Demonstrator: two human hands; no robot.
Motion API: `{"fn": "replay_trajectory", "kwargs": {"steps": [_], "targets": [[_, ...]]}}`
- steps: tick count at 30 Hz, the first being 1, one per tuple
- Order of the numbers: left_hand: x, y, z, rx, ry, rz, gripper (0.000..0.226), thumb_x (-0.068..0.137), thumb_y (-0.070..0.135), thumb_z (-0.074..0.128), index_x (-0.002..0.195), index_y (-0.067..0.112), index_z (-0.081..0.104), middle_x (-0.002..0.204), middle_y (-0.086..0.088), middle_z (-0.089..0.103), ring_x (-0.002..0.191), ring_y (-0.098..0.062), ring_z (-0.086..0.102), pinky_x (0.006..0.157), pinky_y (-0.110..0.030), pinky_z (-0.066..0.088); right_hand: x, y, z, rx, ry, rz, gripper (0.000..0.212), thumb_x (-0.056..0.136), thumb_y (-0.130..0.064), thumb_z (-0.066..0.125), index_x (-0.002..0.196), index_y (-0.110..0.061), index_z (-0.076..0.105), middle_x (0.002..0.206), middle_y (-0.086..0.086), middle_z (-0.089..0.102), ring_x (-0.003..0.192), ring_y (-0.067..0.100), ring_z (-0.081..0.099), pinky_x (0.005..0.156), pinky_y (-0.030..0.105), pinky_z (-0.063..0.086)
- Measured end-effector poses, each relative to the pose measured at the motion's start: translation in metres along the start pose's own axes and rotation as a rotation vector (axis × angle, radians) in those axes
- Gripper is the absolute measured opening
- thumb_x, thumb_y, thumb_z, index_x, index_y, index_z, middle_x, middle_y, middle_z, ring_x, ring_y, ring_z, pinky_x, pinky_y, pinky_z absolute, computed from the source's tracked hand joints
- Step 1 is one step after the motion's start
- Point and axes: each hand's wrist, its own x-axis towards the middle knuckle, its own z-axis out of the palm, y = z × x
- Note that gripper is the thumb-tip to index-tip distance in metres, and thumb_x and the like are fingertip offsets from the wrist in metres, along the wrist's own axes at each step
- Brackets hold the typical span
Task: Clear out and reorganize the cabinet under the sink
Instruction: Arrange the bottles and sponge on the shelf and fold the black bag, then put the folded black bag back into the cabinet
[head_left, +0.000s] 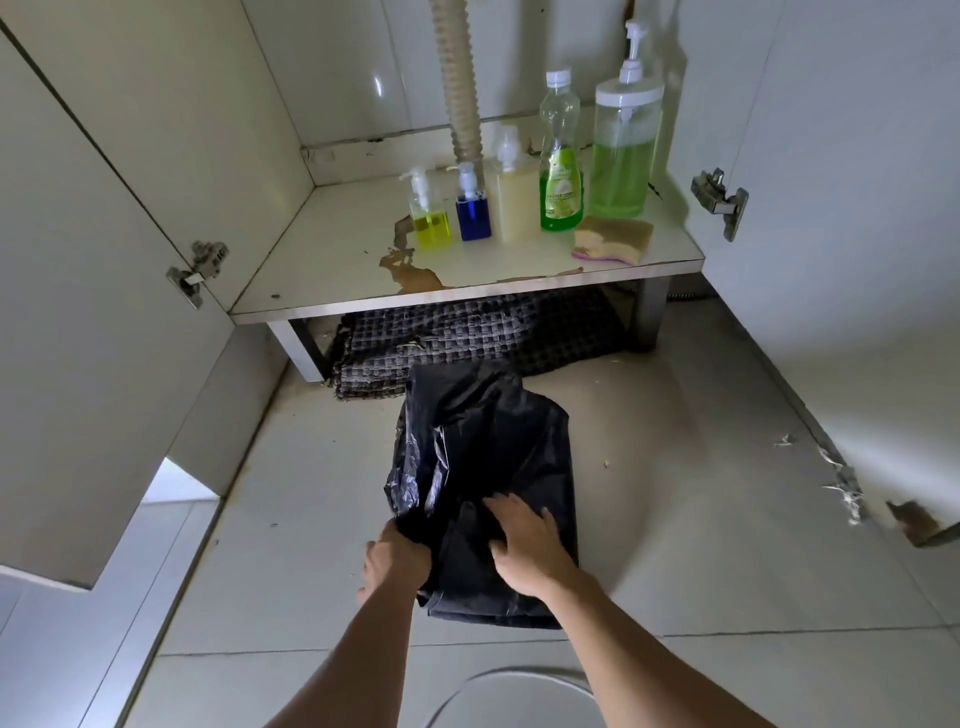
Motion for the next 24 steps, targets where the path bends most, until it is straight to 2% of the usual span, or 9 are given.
{"fn": "replay_trajectory", "kwargs": {"steps": [3, 6, 9, 13, 14, 16, 19, 21, 24], "targets": [[-0.007, -0.006, 0.001, -0.186, 0.060, 0.133, 0.051, 0.084, 0.030, 0.052, 0.134, 0.020, 0.047, 0.128, -0.014, 0.053, 0.112, -0.035, 0.053, 0.101, -0.052, 0.041, 0.000, -0.004, 0.009, -0.057, -0.219, -0.054, 0.056, 0.091, -0.006, 0.039, 0.144, -0.024, 0.035, 0.151, -0.002, 0.036, 0.144, 0.018, 0.022, 0.118, 0.047, 0.008], [-0.029, 0.006, 0.003, -0.179, 0.187, 0.332, 0.089, 0.074, 0.072, 0.042, 0.144, 0.018, 0.029, 0.142, -0.005, 0.035, 0.125, -0.030, 0.044, 0.105, -0.055, 0.032, 0.002, -0.004, 0.007, -0.072, -0.175, -0.087, 0.057, 0.089, -0.001, 0.039, 0.141, -0.024, 0.040, 0.147, 0.000, 0.041, 0.139, 0.020, 0.032, 0.118, 0.042, 0.019], [-0.035, 0.018, 0.011, 0.034, 0.241, 0.382, 0.110, 0.067, 0.082, 0.050, 0.150, 0.019, 0.014, 0.153, -0.006, 0.018, 0.141, -0.026, 0.022, 0.107, -0.055, 0.026, -0.002, -0.003, 0.001, 0.189, -0.011, -0.098, 0.049, 0.085, 0.003, 0.039, 0.122, -0.021, 0.060, 0.122, 0.003, 0.063, 0.112, 0.020, 0.059, 0.098, 0.032, 0.047], [-0.021, 0.020, 0.017, 0.163, 0.174, 0.209, 0.104, 0.078, 0.067, 0.057, 0.152, 0.023, 0.000, 0.159, -0.010, -0.001, 0.146, -0.028, 0.008, 0.111, -0.060, 0.020, -0.009, 0.014, -0.009, 0.457, 0.488, 0.223, 0.023, 0.087, -0.002, 0.048, 0.096, -0.017, 0.063, 0.099, 0.000, 0.062, 0.094, 0.017, 0.059, 0.078, 0.020, 0.043], [-0.016, 0.018, 0.017, 0.139, 0.162, 0.160, 0.104, 0.078, 0.064, 0.061, 0.152, 0.024, 0.000, 0.158, -0.011, 0.001, 0.145, -0.028, 0.011, 0.110, -0.061, 0.022, -0.009, 0.021, -0.012, 0.471, 0.521, 0.315, 0.017, 0.087, -0.004, 0.051, 0.094, -0.018, 0.058, 0.099, 0.001, 0.059, 0.093, 0.019, 0.057, 0.076, 0.022, 0.042], [-0.010, 0.014, 0.016, -0.007, 0.134, 0.059, 0.109, 0.073, 0.057, 0.070, 0.151, 0.024, 0.001, 0.152, -0.013, 0.014, 0.139, -0.033, 0.026, 0.106, -0.060, 0.028, -0.009, 0.038, -0.017, 0.429, 0.394, 0.477, 0.010, 0.086, -0.017, 0.059, 0.093, -0.014, 0.054, 0.099, 0.005, 0.059, 0.091, 0.023, 0.057, 0.072, 0.025, 0.040], [-0.002, 0.007, 0.016, -0.197, 0.084, -0.067, 0.110, 0.068, 0.048, 0.079, 0.146, 0.014, 0.009, 0.134, -0.021, 0.038, 0.122, -0.039, 0.046, 0.099, -0.050, 0.043, -0.009, 0.050, -0.008, 0.506, 0.087, 0.644, 0.035, 0.078, -0.036, 0.070, 0.099, -0.009, 0.064, 0.100, 0.008, 0.067, 0.096, 0.027, 0.062, 0.074, 0.028, 0.047], [0.006, 0.001, 0.016, -0.277, 0.018, -0.123, 0.094, 0.063, 0.048, 0.083, 0.130, 0.006, 0.032, 0.121, -0.021, 0.054, 0.111, -0.038, 0.055, 0.092, -0.044, 0.049, -0.010, 0.046, 0.001, 0.641, 0.043, 0.688, 0.039, 0.072, -0.034, 0.074, 0.101, -0.009, 0.066, 0.102, 0.009, 0.068, 0.096, 0.028, 0.064, 0.080, 0.031, 0.052], [0.014, -0.006, 0.012, -0.517, -0.131, -0.205, 0.077, 0.046, 0.038, 0.089, 0.106, 0.002, 0.057, 0.098, -0.018, 0.068, 0.089, -0.035, 0.066, 0.079, -0.049, 0.058, -0.006, 0.033, 0.000, 0.662, 0.071, 0.630, 0.028, 0.075, -0.019, 0.069, 0.101, -0.008, 0.065, 0.097, 0.009, 0.066, 0.092, 0.028, 0.061, 0.076, 0.030, 0.048]]}}
